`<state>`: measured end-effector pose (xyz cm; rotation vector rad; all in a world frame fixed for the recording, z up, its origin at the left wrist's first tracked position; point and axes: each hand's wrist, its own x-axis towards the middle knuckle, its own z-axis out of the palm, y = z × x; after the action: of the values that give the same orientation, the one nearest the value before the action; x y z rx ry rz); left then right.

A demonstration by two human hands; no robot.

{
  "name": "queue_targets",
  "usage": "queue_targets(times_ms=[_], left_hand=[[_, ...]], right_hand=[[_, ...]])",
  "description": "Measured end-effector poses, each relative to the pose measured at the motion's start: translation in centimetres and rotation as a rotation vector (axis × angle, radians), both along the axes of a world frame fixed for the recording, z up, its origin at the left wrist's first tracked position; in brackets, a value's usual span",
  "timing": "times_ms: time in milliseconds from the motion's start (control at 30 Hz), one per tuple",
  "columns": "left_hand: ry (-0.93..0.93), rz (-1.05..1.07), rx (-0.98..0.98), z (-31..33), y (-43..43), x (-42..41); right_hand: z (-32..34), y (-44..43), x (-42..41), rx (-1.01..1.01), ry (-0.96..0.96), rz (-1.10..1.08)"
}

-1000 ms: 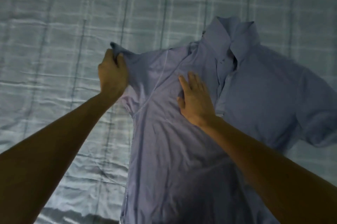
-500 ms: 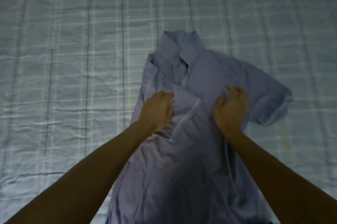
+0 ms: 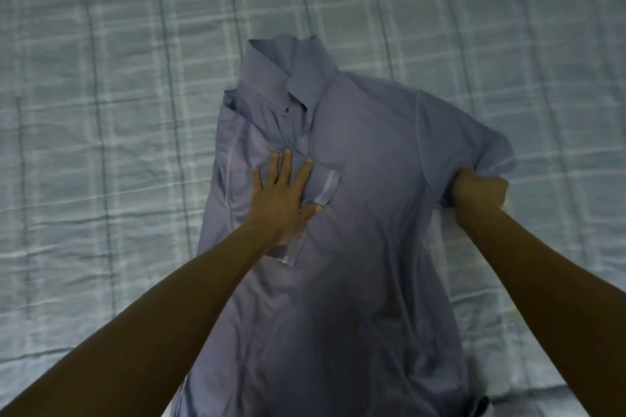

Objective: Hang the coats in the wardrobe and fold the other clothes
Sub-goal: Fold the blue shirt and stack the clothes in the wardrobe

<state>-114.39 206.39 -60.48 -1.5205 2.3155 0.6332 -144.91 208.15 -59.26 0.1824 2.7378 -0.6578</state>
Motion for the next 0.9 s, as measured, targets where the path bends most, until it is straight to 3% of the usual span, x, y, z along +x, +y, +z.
queue_targets(times_ms=[33,67,167,233,300,367,467,667,900], left_hand=[[-0.001,-0.002,0.011,0.0,-0.1,0.0],[-0.003,0.000,0.023,0.1,-0.2,-0.1],[0.042,0.016,0.021,0.3,-0.4,-0.1],[0.122,0.025,-0.022,0.6,-0.7,0.8],[0.214,0.093,-0.034,0.9,-1.1,2.6],[0.197,0.135,-0.063,1.2,-1.2,5.0],[0.098,0.153,-0.143,1.9,-0.2,7.8],[0.205,0.181,-0.188,3.1,3.8,8.8],[0.201,0.081,-0.107,2.4,11.4,6.8]], right_hand=[[0.7,0.0,0.4,-0.115,-0.188,0.131],[1.2,-0.5,1.0,-0.187,-0.175,0.255],[4.9,-2.0,7.1,-0.368,0.183,0.553],[6.8,-1.0,13.1,-0.474,0.132,1.008],[6.2,1.2,17.3,-0.383,0.026,1.522],[5.7,2.9,19.6,-0.193,-0.158,1.784],[4.3,4.8,20.7,-0.072,-0.307,1.753],[2.1,7.2,19.1,-0.295,0.029,1.678],[1.0,10.8,19.0,-0.164,0.076,1.804]])
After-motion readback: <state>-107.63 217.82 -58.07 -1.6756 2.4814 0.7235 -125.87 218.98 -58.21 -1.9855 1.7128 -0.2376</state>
